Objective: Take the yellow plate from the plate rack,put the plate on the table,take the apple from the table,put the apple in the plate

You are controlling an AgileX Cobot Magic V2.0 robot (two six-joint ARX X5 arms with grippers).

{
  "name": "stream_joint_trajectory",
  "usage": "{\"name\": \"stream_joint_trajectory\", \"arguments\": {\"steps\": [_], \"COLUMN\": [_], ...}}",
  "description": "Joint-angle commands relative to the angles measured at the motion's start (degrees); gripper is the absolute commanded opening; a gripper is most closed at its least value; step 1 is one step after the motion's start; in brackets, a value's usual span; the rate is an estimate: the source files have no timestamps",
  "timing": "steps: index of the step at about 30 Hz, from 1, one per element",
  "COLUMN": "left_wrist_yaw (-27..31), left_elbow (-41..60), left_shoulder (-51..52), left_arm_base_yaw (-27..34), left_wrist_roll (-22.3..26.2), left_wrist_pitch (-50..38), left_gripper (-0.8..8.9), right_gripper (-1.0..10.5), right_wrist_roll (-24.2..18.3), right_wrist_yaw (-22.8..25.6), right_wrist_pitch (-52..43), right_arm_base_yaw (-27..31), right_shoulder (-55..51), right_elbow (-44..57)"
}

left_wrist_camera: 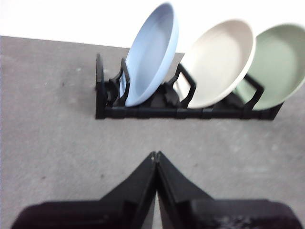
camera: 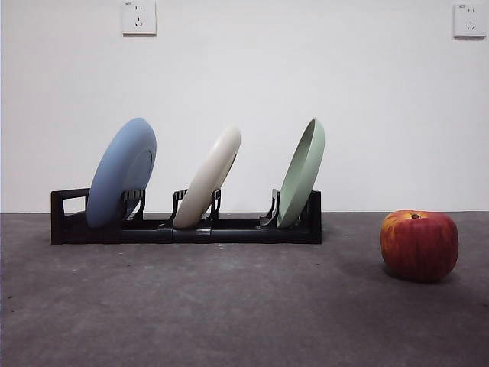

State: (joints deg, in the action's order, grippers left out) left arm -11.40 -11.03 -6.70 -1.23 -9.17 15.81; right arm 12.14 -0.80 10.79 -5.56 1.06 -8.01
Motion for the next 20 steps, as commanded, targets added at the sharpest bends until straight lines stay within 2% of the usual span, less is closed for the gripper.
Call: {"name": "stream_joint_trajectory", "arguments": {"steps": [1,7,11,16,20], "left_wrist_yaw": [-1.90,-7.78,-12.57,-18.88,-20.59], "left_elbow": [-3.41,-12.98,-20.17,-29.40,-35.82], "left_shoulder": [-1.86,-8.28,-13.49,-19.76,-23.76], "left_arm_base_yaw": [0.15,0.17,0.17,0.15,0.13], "left_wrist_roll": [-2.75,-2.60,-1.86,1.95,5.16], "left_wrist_pitch": [0.81,4.11,8.87,17.03,24.26], "left_gripper": [-0.06,-0.06,-0.06,-0.06,-0.06], "right_gripper": [-0.1,-0.1,-0.1,-0.1,-0.1], "right_wrist_roll": [4.13,3.56,-1.55,-7.82,-11.98], "right_wrist_yaw": [-1.77,-6.27,-9.22,-13.22,-13.75], "right_wrist_pitch": [0.02,9.31,18.45,31.93,41.07], "right_arm_base_yaw": [-0.04,-0.04,-0.04,-0.04,-0.04], "right_shoulder": [1.51,8.85,15.65,24.39,30.03], "right_elbow": [-3.39,-15.17,-24.79,-37.31,-44.92]}}
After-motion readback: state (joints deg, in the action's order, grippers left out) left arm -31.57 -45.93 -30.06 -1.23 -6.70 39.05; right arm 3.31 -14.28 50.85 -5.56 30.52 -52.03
